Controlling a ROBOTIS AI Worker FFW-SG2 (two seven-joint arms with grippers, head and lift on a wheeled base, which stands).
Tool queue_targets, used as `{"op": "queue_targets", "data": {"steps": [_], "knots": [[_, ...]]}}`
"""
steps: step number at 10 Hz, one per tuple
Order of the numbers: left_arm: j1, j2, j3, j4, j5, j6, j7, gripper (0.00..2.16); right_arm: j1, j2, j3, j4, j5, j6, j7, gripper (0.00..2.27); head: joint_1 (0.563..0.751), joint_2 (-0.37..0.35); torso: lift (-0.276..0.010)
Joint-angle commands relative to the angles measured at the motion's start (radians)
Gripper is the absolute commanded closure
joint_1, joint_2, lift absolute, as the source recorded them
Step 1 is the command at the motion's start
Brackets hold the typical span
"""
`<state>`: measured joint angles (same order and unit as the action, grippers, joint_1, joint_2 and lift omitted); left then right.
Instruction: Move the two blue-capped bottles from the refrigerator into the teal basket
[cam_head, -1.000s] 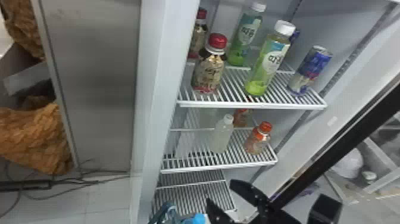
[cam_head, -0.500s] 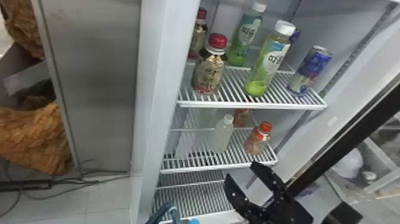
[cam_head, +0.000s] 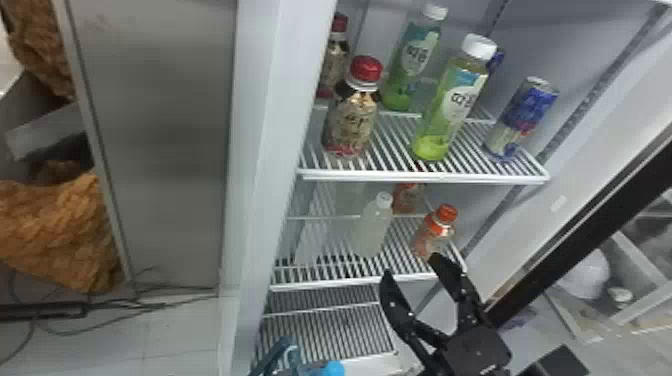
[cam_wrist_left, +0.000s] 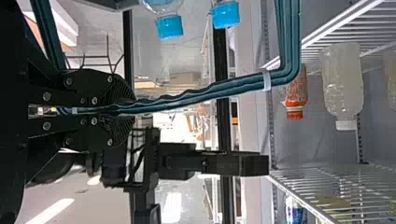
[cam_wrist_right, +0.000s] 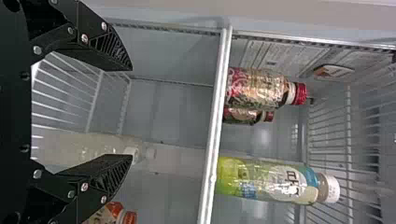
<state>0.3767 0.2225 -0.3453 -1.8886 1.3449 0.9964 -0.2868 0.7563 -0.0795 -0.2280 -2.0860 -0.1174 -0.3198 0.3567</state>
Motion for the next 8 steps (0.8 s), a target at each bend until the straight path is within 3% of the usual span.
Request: {"op": "queue_targets", "data": {"steps": [1,3,8], "knots": [[-0.001,0.0,-0.001,0.0,0.0,0.0,0.0,1.09,-0.042,-0.016,0.027,0.07,-0.005,-0.058,-0.01,0.37,0.695,-0.35,-0.153],[-0.009,0.001,-0.008,0.0,0.002,0.0,0.0,1.09,-0.081,-0.029,0.059,0.139,-0.021,-0.11,-0.033,0.34,0.695,-0.35,-0.153],[-0.016,0.004,-0.017,0.0,0.002,0.002,0.0,1.09,-0.076,-0.026,0.061,0.146,-0.025,-0.117,-0.055,0.34,0.695,-0.35,-0.153]]}}
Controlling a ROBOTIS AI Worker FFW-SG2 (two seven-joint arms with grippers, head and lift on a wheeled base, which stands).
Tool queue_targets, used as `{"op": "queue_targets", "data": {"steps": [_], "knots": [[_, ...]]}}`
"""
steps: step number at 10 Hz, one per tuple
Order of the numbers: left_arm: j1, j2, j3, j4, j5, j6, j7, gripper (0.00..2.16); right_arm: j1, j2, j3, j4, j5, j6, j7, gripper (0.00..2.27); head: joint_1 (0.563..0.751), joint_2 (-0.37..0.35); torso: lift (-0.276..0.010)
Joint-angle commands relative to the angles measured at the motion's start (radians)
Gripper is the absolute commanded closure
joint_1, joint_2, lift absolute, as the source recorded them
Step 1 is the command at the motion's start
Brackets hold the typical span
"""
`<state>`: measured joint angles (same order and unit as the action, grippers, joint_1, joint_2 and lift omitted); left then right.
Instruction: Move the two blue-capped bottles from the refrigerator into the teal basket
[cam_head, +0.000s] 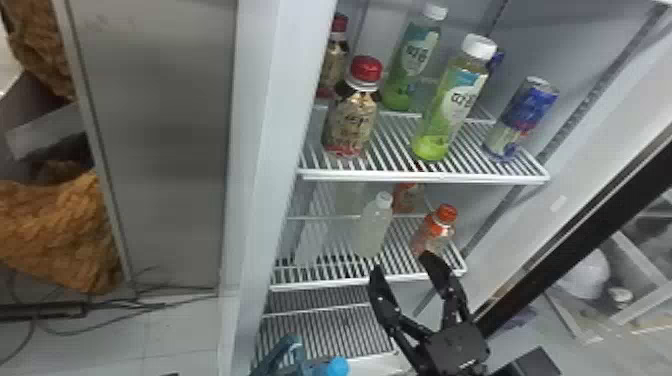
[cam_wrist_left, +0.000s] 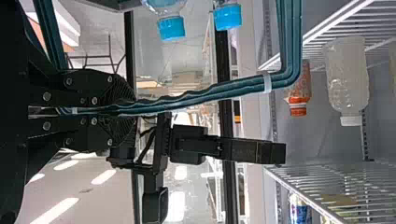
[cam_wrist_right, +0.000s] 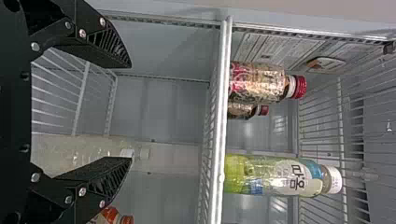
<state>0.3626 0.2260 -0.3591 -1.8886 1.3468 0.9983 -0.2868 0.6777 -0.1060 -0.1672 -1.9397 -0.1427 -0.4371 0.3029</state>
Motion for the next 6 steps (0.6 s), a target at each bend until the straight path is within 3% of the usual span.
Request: {"op": "queue_targets", "data": {"steps": [1,6], "knots": [[-0.004,0.001,-0.003,0.0,0.0,0.001,0.0,1.09,0.002,0.0,0.0,-0.005,0.0,0.005,-0.001,0.34,0.695,-0.35,-0.153],[-0.004,0.001,-0.006,0.0,0.0,0.001,0.0,1.09,0.012,0.0,0.0,-0.027,0.003,0.025,-0.018,0.34,0.695,-0.35,-0.153]]}}
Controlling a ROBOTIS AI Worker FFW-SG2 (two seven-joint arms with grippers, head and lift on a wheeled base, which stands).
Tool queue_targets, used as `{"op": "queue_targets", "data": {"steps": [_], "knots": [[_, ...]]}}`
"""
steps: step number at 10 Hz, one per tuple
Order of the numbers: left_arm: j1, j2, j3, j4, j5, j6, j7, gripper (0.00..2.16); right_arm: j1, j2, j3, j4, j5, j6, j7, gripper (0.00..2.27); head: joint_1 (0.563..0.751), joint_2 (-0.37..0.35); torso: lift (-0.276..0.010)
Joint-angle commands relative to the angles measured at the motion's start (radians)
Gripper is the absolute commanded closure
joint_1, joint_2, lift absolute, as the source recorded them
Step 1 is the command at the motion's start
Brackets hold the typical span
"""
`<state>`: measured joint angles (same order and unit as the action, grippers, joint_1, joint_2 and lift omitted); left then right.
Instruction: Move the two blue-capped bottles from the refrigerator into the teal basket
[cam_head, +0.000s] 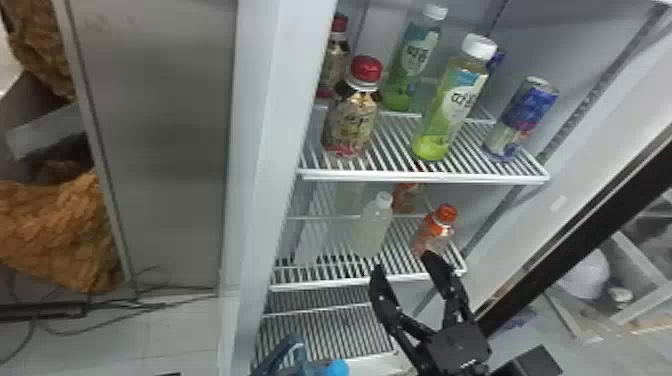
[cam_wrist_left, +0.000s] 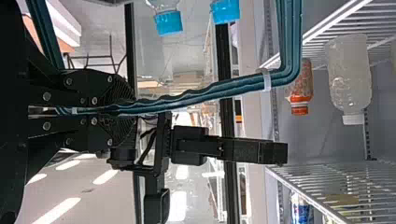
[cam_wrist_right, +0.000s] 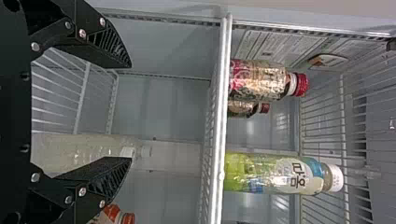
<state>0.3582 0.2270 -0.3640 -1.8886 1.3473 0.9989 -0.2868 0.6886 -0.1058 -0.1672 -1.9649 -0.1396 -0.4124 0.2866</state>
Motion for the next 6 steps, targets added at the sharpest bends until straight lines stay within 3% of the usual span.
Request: {"op": "queue_targets", "data": {"steps": [1,6], "knots": [[0.0,0.0,0.0,0.0,0.0,0.0,0.0,1.09,0.003,0.0,0.0,-0.002,0.0,0.0,-0.003,0.34,0.695,-0.35,-0.153],[0.005,0.0,0.002,0.0,0.0,0.0,0.0,1.09,0.008,0.0,0.0,-0.005,0.0,0.0,-0.007,0.34,0.695,-0.35,-0.153]]}}
